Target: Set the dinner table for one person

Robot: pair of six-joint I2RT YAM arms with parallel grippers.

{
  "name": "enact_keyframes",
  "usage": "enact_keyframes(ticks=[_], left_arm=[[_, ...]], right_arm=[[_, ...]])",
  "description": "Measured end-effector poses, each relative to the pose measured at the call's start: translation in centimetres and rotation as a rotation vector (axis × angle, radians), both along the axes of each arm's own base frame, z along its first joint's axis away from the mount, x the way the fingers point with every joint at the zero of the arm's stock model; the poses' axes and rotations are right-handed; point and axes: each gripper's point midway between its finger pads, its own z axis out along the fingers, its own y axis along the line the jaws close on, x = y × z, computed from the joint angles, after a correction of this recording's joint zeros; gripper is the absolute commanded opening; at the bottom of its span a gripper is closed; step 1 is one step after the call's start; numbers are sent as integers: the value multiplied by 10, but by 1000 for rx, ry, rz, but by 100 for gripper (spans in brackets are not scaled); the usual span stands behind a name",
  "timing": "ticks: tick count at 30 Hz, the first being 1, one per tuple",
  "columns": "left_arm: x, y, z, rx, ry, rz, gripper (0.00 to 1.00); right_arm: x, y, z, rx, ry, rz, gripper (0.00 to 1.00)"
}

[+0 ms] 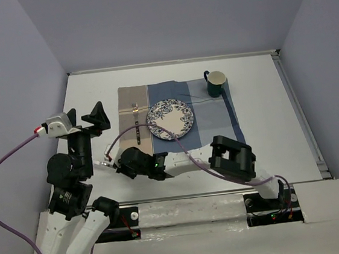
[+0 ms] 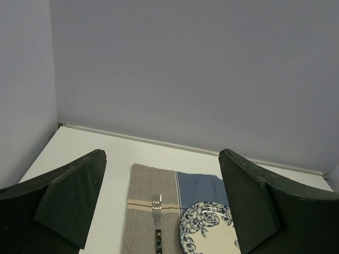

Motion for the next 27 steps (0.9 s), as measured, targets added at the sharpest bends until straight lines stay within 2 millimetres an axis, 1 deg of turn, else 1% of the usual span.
enact_keyframes(ticks=[1, 3, 4, 5, 6, 8, 9, 10, 12, 13, 15, 16, 17, 18, 19, 20, 23, 27], left_arm=[[0, 1, 0, -3, -2, 4, 99], [-2, 3, 1, -8, -5, 14, 99], [-3, 5, 2, -14, -10, 19, 99], [-5, 7, 3, -20, -18, 25, 99], [-6, 8, 3, -23, -22, 28, 99], [-9, 11, 3, -30, -30, 35, 99], [-10, 12, 3, -34, -35, 38, 99], [-10, 12, 3, -35, -37, 40, 99], [-10, 12, 3, -38, -37, 37, 99], [-9, 11, 3, -37, -36, 34, 99], [-8, 8, 2, -37, -33, 22, 99], [-7, 6, 2, -36, -31, 15, 99], [-6, 5, 1, -35, -28, 9, 99], [-5, 3, 0, -34, -25, 5, 99], [-5, 2, 0, -33, -24, -1, 99], [-4, 1, -1, -32, -22, -7, 99], [-4, -1, 0, -31, -23, -18, 99], [-3, -4, 0, -30, -23, -33, 99]], right_arm=[[4, -10, 17, 28, -17, -26, 0], [14, -20, 46, 79, -48, -69, 0], [24, -28, 69, 123, -75, -109, 0], [33, -35, 87, 155, -93, -140, 0], [47, -47, 110, 201, -120, -190, 0], [75, -74, 143, 270, -148, -283, 0], [88, -89, 151, 297, -152, -329, 0], [107, -118, 157, 310, -158, -406, 0], [129, -160, 156, 317, -151, -518, 0], [153, -196, 149, 307, -150, -617, 0], [180, -252, 132, 287, -136, -784, 0], [190, -281, 120, 267, -129, -873, 0], [193, -293, 113, 257, -124, -905, 0], [198, -318, 99, 235, -109, -975, 0], [198, -333, 86, 211, -95, -1016, 0], [198, -340, 80, 200, -87, -1035, 0], [191, -358, 53, 162, -37, -1079, 0], [187, -370, 36, 147, 15, -1113, 0]])
